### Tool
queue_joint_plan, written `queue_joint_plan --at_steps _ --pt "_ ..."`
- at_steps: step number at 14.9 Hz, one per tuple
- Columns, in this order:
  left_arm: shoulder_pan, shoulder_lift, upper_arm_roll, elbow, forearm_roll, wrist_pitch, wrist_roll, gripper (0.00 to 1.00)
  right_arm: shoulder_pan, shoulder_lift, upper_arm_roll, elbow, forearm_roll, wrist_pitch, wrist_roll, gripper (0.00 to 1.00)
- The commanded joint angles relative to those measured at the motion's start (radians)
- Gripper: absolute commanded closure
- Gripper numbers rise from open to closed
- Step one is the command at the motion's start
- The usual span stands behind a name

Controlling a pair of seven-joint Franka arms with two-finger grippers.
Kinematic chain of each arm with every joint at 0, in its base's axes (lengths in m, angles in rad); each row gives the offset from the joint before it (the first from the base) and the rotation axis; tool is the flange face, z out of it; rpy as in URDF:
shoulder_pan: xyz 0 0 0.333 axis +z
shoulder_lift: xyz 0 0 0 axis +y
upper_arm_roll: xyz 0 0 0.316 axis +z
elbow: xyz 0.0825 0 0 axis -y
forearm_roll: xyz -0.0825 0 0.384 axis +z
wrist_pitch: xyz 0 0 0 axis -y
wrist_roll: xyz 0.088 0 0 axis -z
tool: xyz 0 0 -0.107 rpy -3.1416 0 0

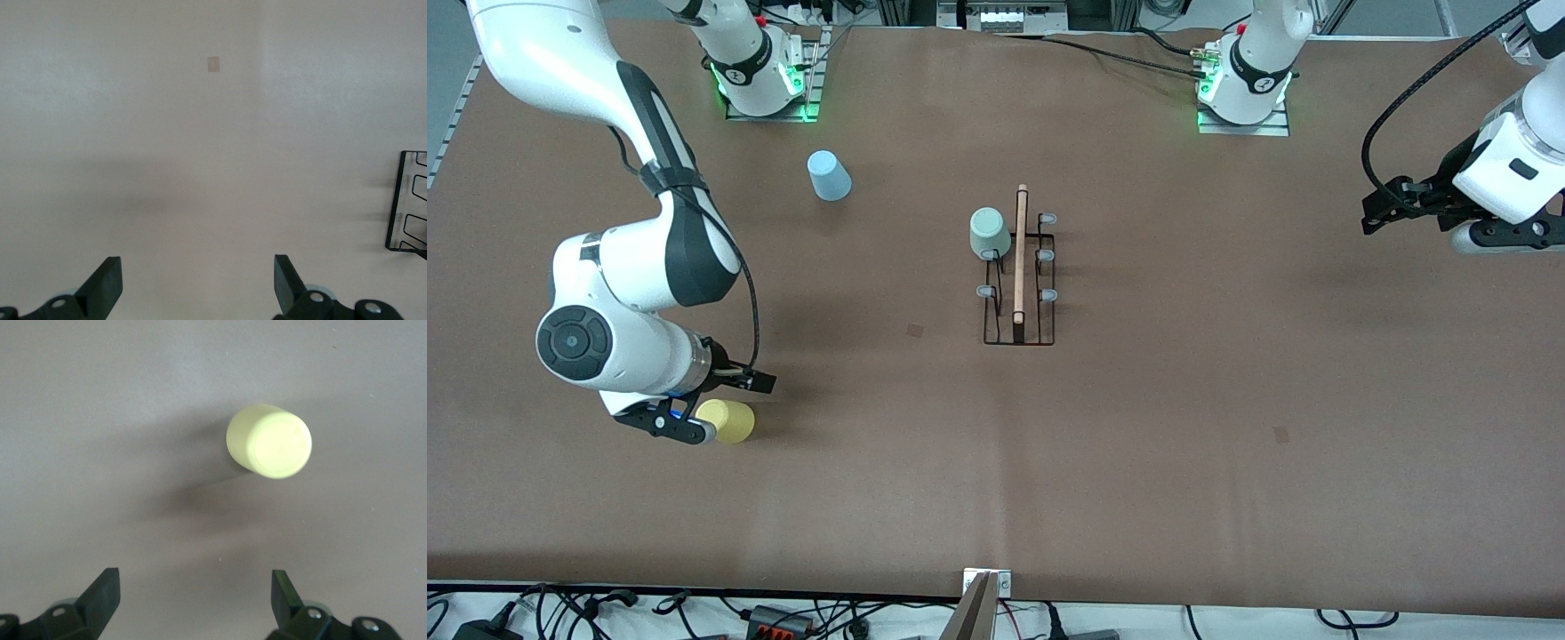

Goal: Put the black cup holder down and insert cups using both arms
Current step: 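Grasp the yellow cup with the right gripper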

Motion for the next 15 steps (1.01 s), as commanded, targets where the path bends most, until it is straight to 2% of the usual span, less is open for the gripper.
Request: queue_joint_plan --at_steps 1,4,9,11,15 --pt "-0.006 0.013 0.005 0.029 0.011 -0.023 0.007 0.00 -0.028 0.030 0.003 0.008 -0.011 0.082 -0.067 0.00" --pt "-0.006 0.013 0.005 0.029 0.011 -0.023 0.007 0.00 -0.089 0.068 0.003 0.009 -0.008 0.164 -0.204 0.00" --pt "-0.006 0.013 0.005 0.029 0.011 -0.023 0.007 0.00 -0.120 0.099 0.002 0.009 -0.010 0.199 -0.325 0.00" --pt "-0.006 0.013 0.005 0.029 0.011 -0.023 0.007 0.00 -0.125 0.122 0.002 0.009 -0.010 0.260 -0.365 0.00" --pt "-0.004 0.013 0.005 0.029 0.011 -0.023 0.007 0.00 -0.131 0.145 0.003 0.006 -0.008 0.268 -0.398 0.00"
